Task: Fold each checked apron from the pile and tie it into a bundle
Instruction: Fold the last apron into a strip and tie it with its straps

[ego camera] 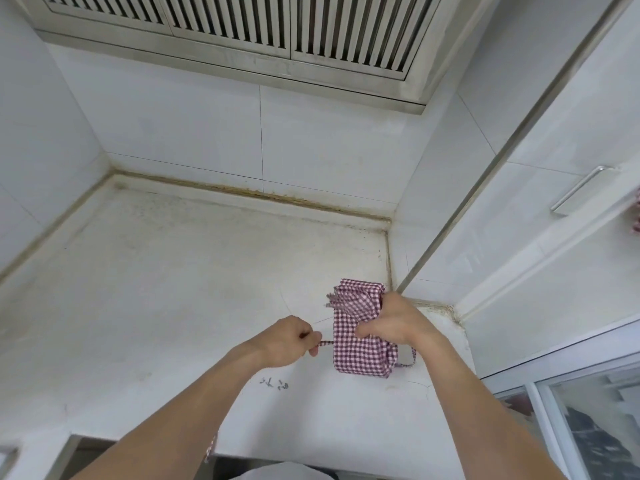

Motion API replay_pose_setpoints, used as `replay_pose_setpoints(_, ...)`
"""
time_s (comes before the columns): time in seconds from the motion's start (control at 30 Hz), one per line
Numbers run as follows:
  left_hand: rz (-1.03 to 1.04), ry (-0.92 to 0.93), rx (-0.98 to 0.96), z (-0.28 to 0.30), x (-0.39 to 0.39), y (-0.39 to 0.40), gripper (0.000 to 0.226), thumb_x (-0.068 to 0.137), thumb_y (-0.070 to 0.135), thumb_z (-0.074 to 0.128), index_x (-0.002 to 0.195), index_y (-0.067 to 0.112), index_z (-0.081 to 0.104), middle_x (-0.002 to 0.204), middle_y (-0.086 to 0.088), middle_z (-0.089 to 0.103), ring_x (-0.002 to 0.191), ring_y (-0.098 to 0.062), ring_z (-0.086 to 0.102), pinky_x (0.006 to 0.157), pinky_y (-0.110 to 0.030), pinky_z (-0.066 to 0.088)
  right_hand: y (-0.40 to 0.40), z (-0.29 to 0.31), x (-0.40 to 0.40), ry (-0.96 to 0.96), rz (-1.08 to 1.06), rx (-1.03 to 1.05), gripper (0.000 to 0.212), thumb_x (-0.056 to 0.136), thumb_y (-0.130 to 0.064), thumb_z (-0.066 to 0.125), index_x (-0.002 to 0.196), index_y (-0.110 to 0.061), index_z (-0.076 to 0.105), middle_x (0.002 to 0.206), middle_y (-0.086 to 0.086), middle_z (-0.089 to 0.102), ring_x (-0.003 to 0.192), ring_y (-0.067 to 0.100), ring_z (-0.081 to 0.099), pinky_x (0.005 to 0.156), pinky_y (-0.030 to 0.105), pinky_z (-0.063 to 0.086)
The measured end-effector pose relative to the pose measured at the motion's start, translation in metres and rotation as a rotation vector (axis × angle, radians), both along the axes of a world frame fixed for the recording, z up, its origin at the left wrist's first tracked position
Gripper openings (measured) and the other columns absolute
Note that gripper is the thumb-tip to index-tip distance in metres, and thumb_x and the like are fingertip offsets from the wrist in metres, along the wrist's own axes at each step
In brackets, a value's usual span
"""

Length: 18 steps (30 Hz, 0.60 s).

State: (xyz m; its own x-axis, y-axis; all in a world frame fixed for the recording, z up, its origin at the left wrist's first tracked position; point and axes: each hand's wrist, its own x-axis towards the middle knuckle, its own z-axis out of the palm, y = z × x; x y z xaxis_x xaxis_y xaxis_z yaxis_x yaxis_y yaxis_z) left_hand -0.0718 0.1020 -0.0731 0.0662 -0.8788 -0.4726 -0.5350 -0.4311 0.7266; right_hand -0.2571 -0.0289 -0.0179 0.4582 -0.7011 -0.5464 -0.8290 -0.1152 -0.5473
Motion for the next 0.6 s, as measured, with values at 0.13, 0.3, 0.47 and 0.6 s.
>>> replay_pose_setpoints(0.13,-0.094,-0.117,0.065,0.002,-0.021,-0.007,0.029,0.100,0.029,0.047,0.090,0.017,0.071,0.080,0.003,0.062,0.066,-0.008,0.053,0.057,-0.020,0.038,0.020,-0.022,0.020,0.335,0.070,-0.283,0.034,0.070,-0.032,0.076,0.093,-0.015,0.058,0.095,0.000,0.067,0.090,0.019,0.066,0.074,0.029,0.055)
replay_pose_setpoints(0.3,0.070,0.188,0.166,-0.011,-0.042,-0.006,0.018,0.084,0.022,0.051,0.082,0.006,0.058,0.072,-0.001,0.056,0.059,-0.015,0.047,0.055,-0.027,0.037,0.050,-0.062,0.039,0.492,0.191,-0.429,0.052,0.078,-0.027,0.074,0.118,-0.012,0.046,0.112,0.003,0.066,0.105,0.023,0.065,0.078,0.029,0.045)
replay_pose_setpoints(0.47,0.386,0.435,0.259,-0.028,-0.041,0.002,0.018,0.081,0.025,0.047,0.066,0.018,0.040,0.057,0.004,0.039,0.045,-0.011,0.027,0.045,-0.024,0.017,0.075,-0.095,0.050,0.522,0.278,-0.392,0.064,0.084,-0.035,0.068,0.132,-0.008,0.035,0.125,0.010,0.056,0.119,0.026,0.053,0.089,0.033,0.045)
replay_pose_setpoints(0.6,0.456,0.360,0.262,-0.048,-0.029,0.006,0.045,0.095,0.056,0.049,0.067,0.021,0.050,0.052,0.008,0.044,0.048,-0.012,0.035,0.044,-0.021,0.022,0.089,-0.100,0.049,0.283,0.264,-0.309,0.073,0.085,-0.044,0.064,0.139,-0.006,0.033,0.129,0.012,0.049,0.123,0.028,0.043,0.101,0.036,0.042)
